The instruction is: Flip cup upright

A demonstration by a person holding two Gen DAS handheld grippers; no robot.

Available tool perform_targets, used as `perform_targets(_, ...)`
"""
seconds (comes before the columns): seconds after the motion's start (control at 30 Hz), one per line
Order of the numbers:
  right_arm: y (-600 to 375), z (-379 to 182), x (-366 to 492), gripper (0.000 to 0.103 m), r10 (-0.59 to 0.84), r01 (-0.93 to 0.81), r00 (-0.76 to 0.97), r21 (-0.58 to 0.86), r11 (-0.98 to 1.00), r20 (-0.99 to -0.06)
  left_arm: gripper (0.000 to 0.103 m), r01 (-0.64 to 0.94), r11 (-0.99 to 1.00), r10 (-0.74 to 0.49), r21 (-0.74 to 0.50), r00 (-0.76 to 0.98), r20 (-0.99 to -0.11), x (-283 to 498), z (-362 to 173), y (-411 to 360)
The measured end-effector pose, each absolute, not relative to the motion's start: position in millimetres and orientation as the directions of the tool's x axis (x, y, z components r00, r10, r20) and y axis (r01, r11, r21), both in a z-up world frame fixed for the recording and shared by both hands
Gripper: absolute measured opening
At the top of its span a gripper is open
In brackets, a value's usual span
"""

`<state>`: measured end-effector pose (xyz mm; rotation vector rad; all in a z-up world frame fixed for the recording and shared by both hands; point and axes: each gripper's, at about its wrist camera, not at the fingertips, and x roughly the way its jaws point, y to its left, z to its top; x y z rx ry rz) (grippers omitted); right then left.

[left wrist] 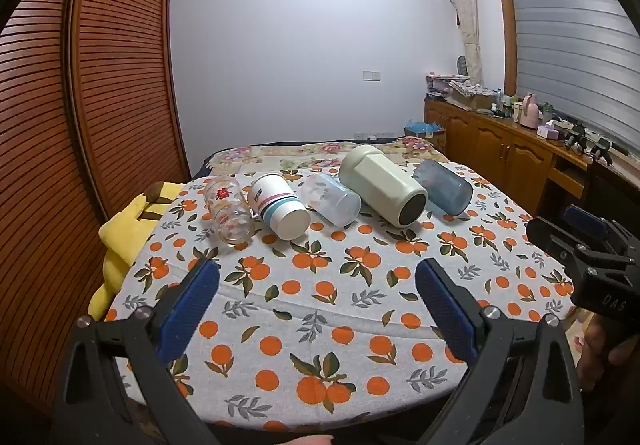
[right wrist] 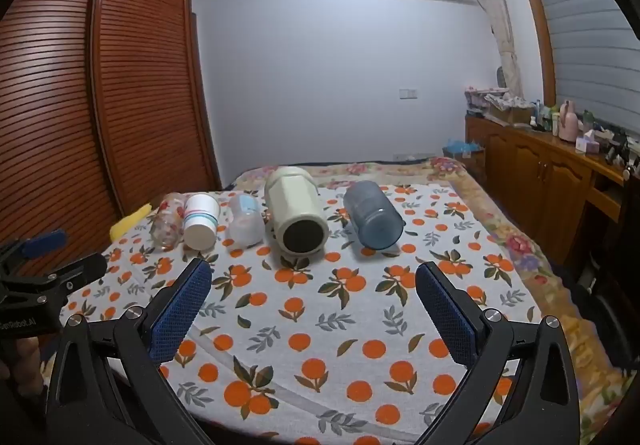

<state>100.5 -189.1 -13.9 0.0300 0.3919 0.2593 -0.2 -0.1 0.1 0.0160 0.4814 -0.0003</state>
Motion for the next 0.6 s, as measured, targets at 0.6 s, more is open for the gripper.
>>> perform_targets(0.6,-188.3,-14.3,100.1,0.103,0.255,-0.245,0.895,0.074,0.967,-0.366,0.1,0.005,1.0,0.003,0.015,0.888,-0.459,0.0,0.0,-0.1)
